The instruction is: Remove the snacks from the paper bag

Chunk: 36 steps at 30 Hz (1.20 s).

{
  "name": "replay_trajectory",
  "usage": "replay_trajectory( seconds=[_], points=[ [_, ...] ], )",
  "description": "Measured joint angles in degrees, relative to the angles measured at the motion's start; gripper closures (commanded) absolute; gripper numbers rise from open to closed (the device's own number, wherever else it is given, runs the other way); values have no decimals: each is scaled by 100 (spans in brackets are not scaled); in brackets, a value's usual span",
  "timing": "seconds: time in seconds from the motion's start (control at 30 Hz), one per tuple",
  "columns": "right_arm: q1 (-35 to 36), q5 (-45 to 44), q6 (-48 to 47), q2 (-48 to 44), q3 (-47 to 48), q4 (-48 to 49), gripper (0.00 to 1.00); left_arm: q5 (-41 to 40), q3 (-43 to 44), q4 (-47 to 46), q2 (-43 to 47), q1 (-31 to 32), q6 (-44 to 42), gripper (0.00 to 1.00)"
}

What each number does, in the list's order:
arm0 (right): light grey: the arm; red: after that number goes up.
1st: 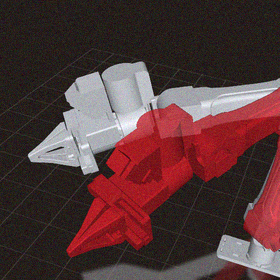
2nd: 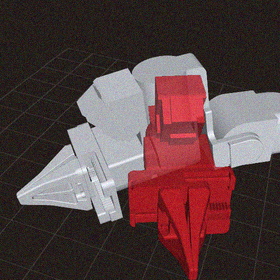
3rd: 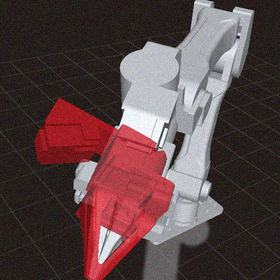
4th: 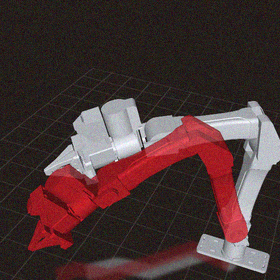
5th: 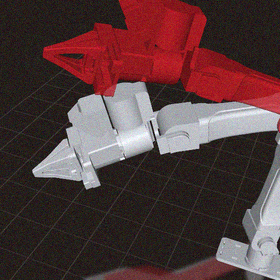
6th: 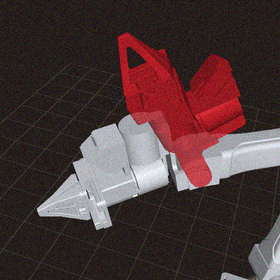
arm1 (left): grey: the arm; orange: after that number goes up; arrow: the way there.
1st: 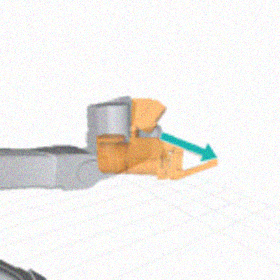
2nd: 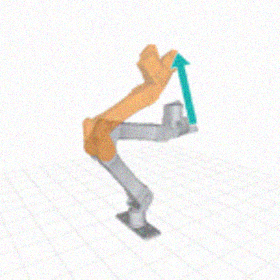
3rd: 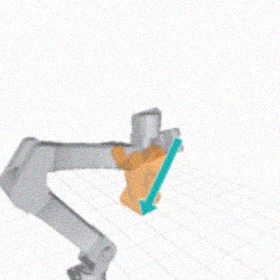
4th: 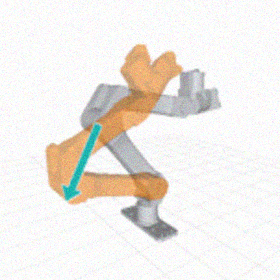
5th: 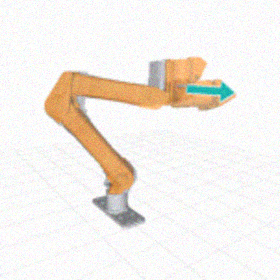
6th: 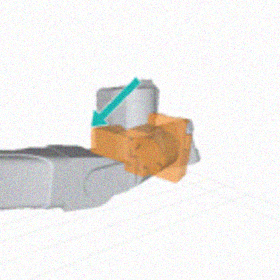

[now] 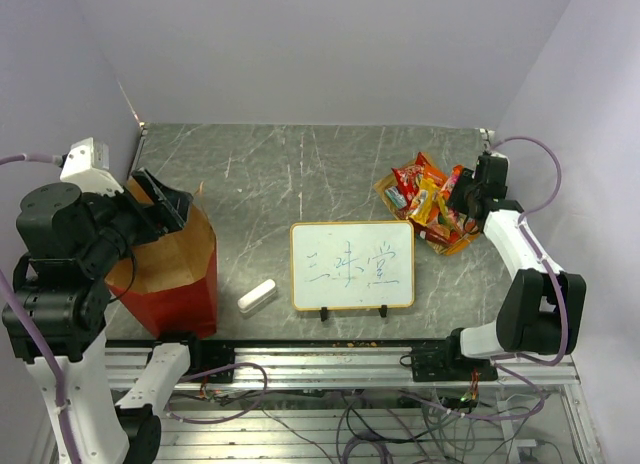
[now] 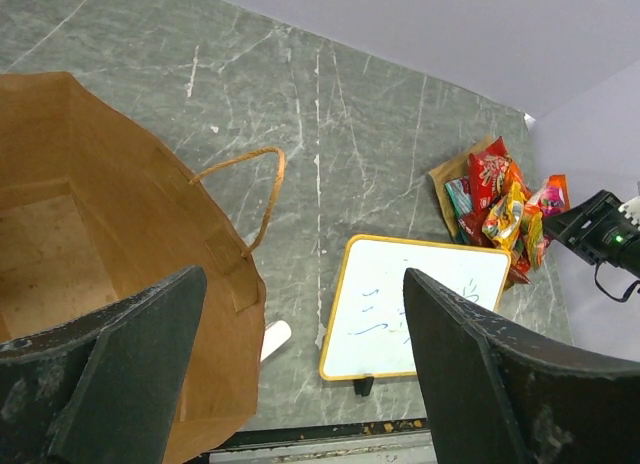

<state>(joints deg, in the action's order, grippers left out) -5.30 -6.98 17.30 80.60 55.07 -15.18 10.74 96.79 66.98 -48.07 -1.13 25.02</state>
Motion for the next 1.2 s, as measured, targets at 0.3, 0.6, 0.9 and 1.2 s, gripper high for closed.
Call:
replay_trajectory(
  seconds=[0.3, 0.6, 0.9, 1.2],
  points=[
    [0, -46, -192, -162, 92, -345, 34, 118, 181, 162, -11, 0, 0, 11],
    [0, -133, -385, -334, 385, -625, 23, 321, 216, 295, -9, 0, 4, 11],
    [525, -350, -269, -341, 1147, -1377, 0, 415, 216, 337, -4, 0, 122, 11],
    [2496, -516, 540, 111, 2820, -2535, 0, 280, 157, 96, -20, 0, 579, 11]
  ],
)
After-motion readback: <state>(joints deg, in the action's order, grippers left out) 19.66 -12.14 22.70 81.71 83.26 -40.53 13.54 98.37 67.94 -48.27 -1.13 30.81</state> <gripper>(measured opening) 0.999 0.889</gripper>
